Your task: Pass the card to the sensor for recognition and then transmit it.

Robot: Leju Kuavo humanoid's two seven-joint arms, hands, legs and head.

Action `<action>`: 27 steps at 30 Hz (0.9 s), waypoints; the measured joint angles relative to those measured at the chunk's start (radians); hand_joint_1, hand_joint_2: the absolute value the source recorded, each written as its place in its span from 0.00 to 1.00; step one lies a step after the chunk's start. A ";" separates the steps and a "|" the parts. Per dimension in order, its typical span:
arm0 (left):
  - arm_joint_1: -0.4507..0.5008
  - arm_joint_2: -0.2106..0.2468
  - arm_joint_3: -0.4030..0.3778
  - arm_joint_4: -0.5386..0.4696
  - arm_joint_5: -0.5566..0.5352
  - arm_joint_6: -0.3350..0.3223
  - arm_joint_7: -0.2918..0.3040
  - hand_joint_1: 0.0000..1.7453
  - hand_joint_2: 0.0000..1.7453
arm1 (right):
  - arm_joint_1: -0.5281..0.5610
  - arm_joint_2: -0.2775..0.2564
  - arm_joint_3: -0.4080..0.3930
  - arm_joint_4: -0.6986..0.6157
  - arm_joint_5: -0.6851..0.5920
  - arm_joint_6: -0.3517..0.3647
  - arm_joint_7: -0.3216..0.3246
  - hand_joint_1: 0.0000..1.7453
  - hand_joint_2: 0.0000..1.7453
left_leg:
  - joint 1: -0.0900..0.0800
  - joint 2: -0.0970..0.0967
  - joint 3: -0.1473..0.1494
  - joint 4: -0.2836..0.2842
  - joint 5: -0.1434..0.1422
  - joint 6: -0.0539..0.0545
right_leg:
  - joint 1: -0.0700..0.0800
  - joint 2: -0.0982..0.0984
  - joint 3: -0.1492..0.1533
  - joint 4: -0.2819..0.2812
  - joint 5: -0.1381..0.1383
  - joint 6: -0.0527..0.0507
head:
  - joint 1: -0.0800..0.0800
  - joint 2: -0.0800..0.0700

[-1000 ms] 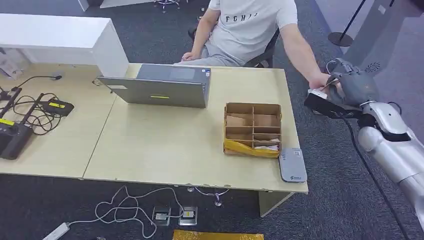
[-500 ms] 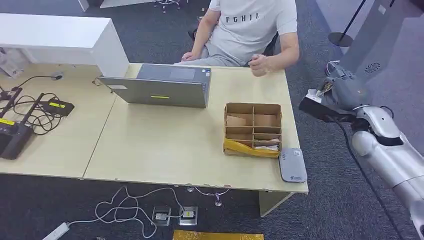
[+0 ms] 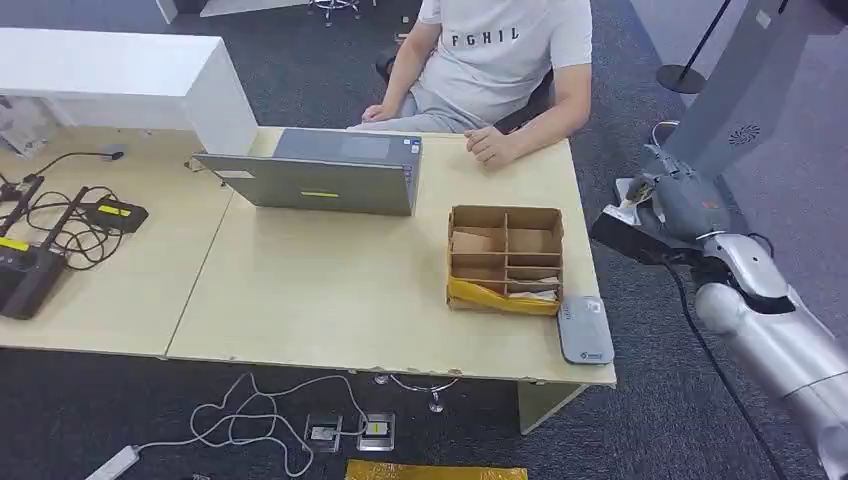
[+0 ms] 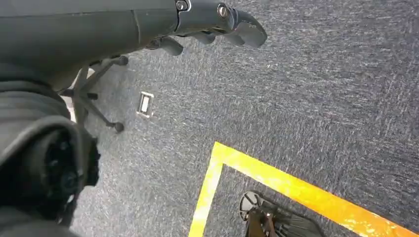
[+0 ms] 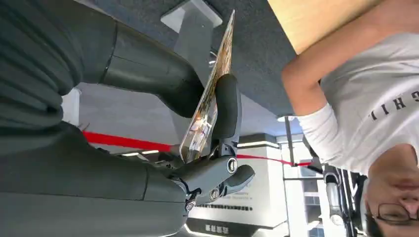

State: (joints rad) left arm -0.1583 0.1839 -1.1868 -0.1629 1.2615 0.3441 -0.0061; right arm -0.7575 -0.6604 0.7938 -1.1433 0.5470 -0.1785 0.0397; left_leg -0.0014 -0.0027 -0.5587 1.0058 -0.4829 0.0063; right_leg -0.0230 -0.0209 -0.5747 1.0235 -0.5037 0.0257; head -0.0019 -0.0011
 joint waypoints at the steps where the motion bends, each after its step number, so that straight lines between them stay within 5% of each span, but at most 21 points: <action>1: 0.001 0.000 0.000 0.000 0.003 0.001 0.002 0.00 0.00 | 0.014 -0.005 -0.006 -0.010 -0.005 0.000 0.006 1.00 1.00 | 0.000 0.000 0.000 0.000 0.000 0.000 | 0.000 0.000 0.000 0.000 0.000 0.000 | 0.000 0.000; 27: 0.002 -0.001 0.000 0.000 0.042 0.046 0.045 0.00 0.00 | 0.318 -0.130 -0.058 -0.217 -0.113 -0.032 0.090 1.00 1.00 | 0.000 0.001 0.000 0.000 -0.001 -0.001 | 0.000 0.002 0.000 -0.001 0.000 0.000 | 0.000 0.000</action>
State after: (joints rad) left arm -0.1566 0.1831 -1.1864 -0.1629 1.3031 0.3899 0.0385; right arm -0.4400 -0.7900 0.7363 -1.3604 0.4337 -0.2102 0.1297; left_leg -0.0013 -0.0014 -0.5586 1.0055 -0.4839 0.0056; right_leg -0.0230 -0.0184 -0.5750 1.0230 -0.5039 0.0257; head -0.0023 -0.0008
